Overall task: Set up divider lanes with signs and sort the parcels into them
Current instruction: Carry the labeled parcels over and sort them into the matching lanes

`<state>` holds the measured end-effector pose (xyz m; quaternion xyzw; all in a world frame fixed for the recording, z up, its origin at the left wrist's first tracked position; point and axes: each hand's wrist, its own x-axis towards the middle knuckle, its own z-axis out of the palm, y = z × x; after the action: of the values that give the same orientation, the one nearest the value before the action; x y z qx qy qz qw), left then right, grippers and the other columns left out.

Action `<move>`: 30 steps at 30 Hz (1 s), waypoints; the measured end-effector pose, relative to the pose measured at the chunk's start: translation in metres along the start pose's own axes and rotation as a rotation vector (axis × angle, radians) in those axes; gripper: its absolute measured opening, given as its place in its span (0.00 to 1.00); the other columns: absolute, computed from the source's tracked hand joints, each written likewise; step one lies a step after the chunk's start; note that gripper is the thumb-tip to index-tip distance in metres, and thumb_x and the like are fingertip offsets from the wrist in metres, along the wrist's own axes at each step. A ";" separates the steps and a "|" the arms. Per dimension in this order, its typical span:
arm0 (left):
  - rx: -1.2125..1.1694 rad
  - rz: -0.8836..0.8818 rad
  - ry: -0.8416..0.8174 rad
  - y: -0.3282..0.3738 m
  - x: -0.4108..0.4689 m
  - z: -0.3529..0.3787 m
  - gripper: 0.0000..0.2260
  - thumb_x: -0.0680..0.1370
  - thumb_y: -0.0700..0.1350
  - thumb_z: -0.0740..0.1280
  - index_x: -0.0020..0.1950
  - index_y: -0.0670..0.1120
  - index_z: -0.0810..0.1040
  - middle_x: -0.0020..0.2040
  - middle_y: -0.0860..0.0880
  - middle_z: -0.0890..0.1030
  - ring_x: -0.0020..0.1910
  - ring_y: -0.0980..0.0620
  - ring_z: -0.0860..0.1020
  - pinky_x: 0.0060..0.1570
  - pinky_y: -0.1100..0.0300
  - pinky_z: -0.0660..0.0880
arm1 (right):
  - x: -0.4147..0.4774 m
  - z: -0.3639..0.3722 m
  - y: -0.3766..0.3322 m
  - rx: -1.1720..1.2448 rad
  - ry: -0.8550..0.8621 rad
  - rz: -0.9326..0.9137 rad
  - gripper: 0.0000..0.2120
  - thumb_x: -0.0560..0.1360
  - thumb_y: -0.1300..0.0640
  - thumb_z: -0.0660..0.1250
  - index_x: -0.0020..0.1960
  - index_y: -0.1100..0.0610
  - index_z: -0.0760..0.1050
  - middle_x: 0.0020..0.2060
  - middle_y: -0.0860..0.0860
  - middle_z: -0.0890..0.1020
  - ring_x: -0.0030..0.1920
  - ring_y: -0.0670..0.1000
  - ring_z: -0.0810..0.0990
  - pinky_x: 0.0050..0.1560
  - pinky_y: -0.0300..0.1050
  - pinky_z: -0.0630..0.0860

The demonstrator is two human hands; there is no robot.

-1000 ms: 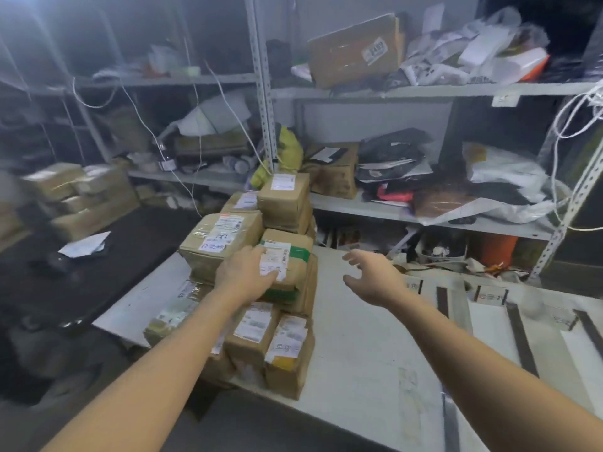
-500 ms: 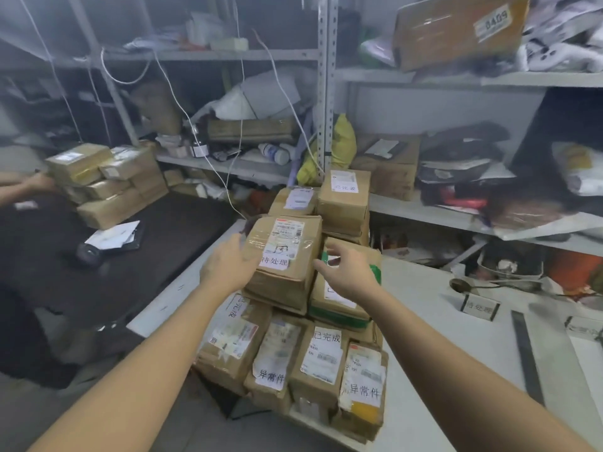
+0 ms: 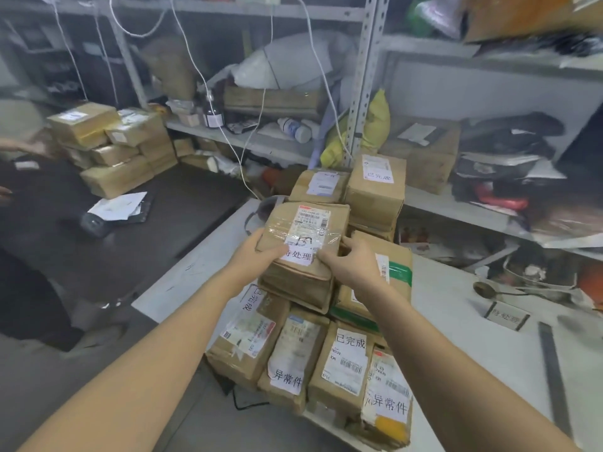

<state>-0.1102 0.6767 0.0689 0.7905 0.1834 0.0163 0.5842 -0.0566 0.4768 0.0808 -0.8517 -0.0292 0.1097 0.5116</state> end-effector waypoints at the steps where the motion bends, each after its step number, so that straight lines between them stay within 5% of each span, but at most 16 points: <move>1: -0.017 0.013 -0.009 -0.002 0.000 -0.001 0.20 0.76 0.50 0.72 0.66 0.57 0.72 0.56 0.57 0.80 0.56 0.56 0.79 0.54 0.56 0.77 | -0.002 0.002 -0.002 0.019 0.007 0.012 0.26 0.73 0.49 0.74 0.69 0.54 0.74 0.60 0.47 0.82 0.54 0.49 0.81 0.52 0.47 0.81; 4: -0.057 0.049 -0.052 -0.009 0.001 -0.010 0.19 0.76 0.49 0.73 0.64 0.58 0.73 0.56 0.57 0.81 0.57 0.55 0.79 0.57 0.55 0.77 | -0.010 0.011 -0.011 0.069 0.020 0.038 0.25 0.74 0.52 0.74 0.70 0.53 0.73 0.60 0.48 0.82 0.53 0.49 0.81 0.49 0.43 0.79; 9: -0.064 0.100 -0.091 -0.002 -0.001 -0.037 0.19 0.73 0.47 0.75 0.61 0.59 0.76 0.55 0.57 0.82 0.55 0.54 0.80 0.58 0.52 0.78 | -0.026 0.023 -0.026 0.155 0.023 0.065 0.21 0.74 0.53 0.75 0.66 0.51 0.77 0.57 0.48 0.83 0.52 0.49 0.83 0.52 0.50 0.83; 15: -0.024 0.243 -0.067 0.031 -0.018 -0.067 0.20 0.72 0.49 0.75 0.63 0.56 0.78 0.55 0.56 0.82 0.55 0.55 0.80 0.55 0.54 0.79 | -0.049 0.020 -0.054 0.269 0.041 -0.005 0.15 0.74 0.55 0.75 0.59 0.49 0.78 0.51 0.45 0.84 0.48 0.45 0.84 0.43 0.40 0.83; 19: 0.001 0.353 -0.084 0.057 -0.032 -0.071 0.18 0.72 0.51 0.75 0.61 0.58 0.79 0.53 0.59 0.83 0.54 0.58 0.80 0.57 0.54 0.78 | -0.063 0.001 -0.069 0.291 0.081 -0.090 0.16 0.73 0.54 0.76 0.60 0.50 0.81 0.50 0.44 0.86 0.48 0.45 0.86 0.46 0.43 0.84; 30: 0.008 0.489 -0.209 0.143 -0.084 0.048 0.22 0.72 0.55 0.75 0.65 0.55 0.78 0.55 0.60 0.82 0.56 0.56 0.79 0.57 0.56 0.76 | -0.124 -0.142 -0.042 0.291 0.252 -0.194 0.09 0.77 0.57 0.72 0.53 0.44 0.79 0.47 0.41 0.86 0.46 0.42 0.86 0.40 0.39 0.82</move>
<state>-0.1381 0.5709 0.2023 0.8110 -0.0745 0.0745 0.5754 -0.1443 0.3541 0.2014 -0.7689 -0.0306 -0.0444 0.6370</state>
